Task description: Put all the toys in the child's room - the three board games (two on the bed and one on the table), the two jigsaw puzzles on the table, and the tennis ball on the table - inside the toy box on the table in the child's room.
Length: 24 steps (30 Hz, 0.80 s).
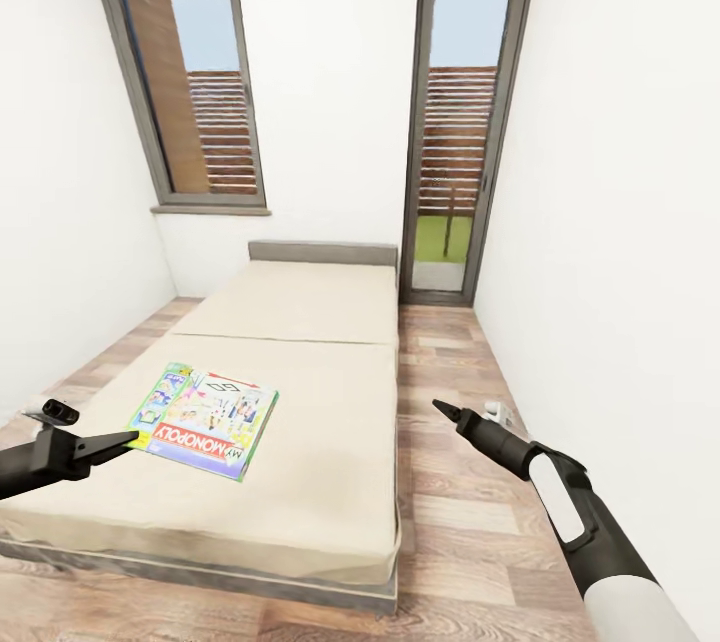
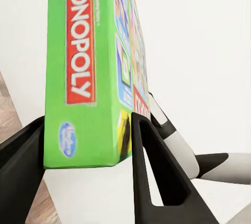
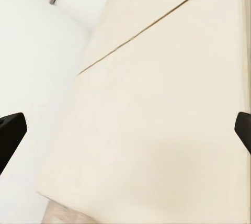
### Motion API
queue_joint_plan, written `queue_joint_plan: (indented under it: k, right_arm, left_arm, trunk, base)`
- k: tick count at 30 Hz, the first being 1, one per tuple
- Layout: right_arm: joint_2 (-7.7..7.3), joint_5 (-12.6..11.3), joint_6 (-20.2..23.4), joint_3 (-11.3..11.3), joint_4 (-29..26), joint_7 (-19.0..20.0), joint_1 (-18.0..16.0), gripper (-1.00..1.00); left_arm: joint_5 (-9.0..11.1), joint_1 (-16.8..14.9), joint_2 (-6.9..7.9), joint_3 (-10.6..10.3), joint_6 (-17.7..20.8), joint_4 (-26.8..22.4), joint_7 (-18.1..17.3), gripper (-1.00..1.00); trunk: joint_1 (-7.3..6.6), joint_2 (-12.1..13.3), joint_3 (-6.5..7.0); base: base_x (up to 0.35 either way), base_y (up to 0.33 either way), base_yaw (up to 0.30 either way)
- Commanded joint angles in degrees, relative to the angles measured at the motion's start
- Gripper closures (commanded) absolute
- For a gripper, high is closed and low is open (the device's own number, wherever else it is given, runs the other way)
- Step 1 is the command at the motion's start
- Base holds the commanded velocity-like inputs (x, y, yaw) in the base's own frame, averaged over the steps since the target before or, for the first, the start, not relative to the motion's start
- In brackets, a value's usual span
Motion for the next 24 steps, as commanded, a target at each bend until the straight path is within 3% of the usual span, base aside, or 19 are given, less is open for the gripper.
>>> queue_joint_plan:
  k: [1, 24]
  right_arm:
    - [0.0, -0.28, 0.45, -0.13, -0.04, 0.07, -0.01, -1.0]
    - [-0.04, -0.28, 0.36, -0.15, 0.05, 0.07, 0.01, -1.0]
  left_arm:
    - [0.06, -0.05, 0.01, -0.01, 0.56, 0.0, -0.21, 1.0]
    - [0.01, -0.05, -0.08, 0.12, 0.47, 0.0, -0.21, 1.0]
  trunk:
    - [-0.23, 0.38, 0.2]
    - [-5.28, 9.61, 6.03]
  base:
    - [-0.001, 0.0, 0.191]
    - [0.0, 0.0, 0.191]
